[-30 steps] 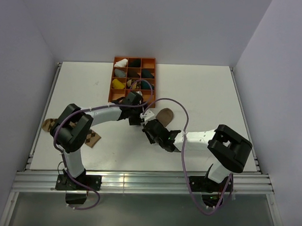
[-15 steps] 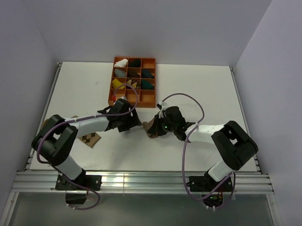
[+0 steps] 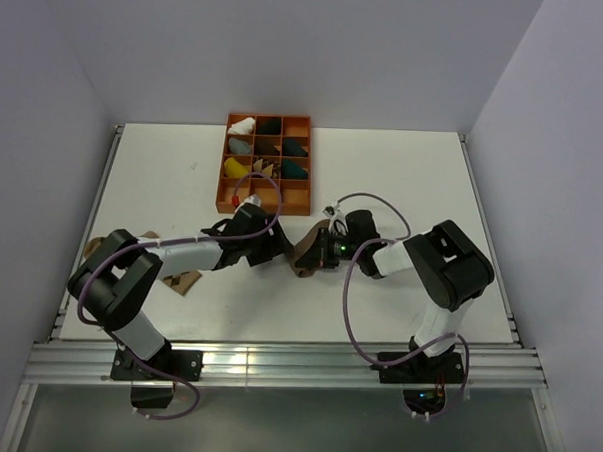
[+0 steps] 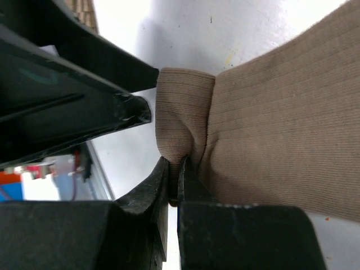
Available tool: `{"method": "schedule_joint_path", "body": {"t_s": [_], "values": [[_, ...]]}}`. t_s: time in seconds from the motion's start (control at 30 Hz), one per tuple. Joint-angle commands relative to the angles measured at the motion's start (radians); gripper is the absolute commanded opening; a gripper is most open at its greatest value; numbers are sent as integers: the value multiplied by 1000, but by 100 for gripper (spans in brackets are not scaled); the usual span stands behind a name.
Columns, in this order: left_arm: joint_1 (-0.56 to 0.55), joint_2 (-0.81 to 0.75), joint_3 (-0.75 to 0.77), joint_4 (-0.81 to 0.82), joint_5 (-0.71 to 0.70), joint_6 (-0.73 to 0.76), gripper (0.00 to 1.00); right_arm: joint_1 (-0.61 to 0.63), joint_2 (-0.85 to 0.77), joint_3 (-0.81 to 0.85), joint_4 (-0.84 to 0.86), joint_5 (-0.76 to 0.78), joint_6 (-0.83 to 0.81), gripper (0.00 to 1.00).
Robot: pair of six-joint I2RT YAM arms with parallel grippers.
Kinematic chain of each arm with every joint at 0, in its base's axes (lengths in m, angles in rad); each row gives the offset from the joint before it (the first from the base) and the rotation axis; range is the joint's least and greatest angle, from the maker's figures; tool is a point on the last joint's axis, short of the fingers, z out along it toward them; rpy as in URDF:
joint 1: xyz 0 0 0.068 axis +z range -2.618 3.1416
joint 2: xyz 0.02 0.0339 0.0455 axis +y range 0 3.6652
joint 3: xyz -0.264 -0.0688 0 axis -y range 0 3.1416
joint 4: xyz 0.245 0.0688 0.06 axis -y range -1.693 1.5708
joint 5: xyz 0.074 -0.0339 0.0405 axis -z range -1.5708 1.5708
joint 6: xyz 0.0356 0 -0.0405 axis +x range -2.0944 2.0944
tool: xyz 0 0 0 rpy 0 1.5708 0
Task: Roll the socks
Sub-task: Roll the sock at the center of the board.
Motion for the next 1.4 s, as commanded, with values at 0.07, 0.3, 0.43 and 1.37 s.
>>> {"method": "schedule_joint_path", "body": {"t_s": [0.07,0.3,0.43,1.37], "values": [[-13,46,28,57,-7,-36,73,-43,51,-42,132,-117,79,0],[-16,69,38,58,-4,-36,72,-73,29,-38,114,-144,85,0],[-21,80,43,54,-1,-34,71,-77,29,-19,91,-149,95,0],[-75,179,54,46,-1,-51,47,-149,138,10,14,-144,91,0]]}}
